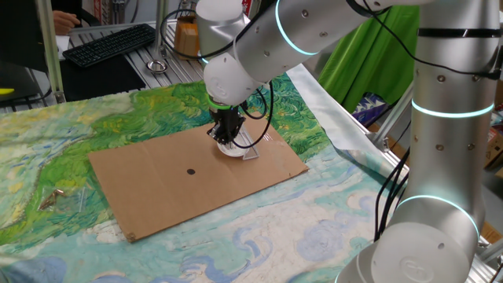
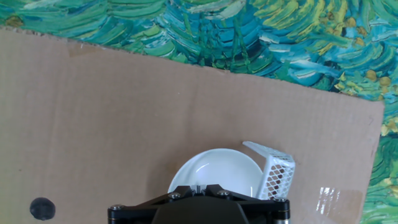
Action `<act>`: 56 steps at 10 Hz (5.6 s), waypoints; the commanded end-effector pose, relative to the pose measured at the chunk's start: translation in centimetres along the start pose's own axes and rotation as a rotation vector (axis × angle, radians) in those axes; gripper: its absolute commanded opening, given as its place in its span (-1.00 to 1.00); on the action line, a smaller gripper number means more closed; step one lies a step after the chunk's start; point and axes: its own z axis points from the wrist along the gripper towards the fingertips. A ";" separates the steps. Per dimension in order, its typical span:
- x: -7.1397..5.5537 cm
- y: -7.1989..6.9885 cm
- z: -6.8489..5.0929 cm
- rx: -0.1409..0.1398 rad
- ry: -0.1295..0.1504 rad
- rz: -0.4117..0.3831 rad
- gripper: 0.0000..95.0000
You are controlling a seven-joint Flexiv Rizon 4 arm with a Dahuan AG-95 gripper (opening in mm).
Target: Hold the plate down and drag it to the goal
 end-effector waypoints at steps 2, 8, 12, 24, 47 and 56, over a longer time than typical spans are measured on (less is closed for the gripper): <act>0.1 -0.1 -0.1 0.015 -0.001 -0.005 -1.00; 0.0 -0.1 0.0 0.022 -0.003 -0.004 -1.00; 0.0 -0.1 0.0 0.027 -0.007 -0.005 -1.00; -0.1 -0.1 0.2 0.068 -0.007 -0.017 -1.00; -0.7 -0.8 0.1 0.028 -0.014 0.011 -1.00; -0.4 0.4 0.0 -0.005 -0.006 0.028 -1.00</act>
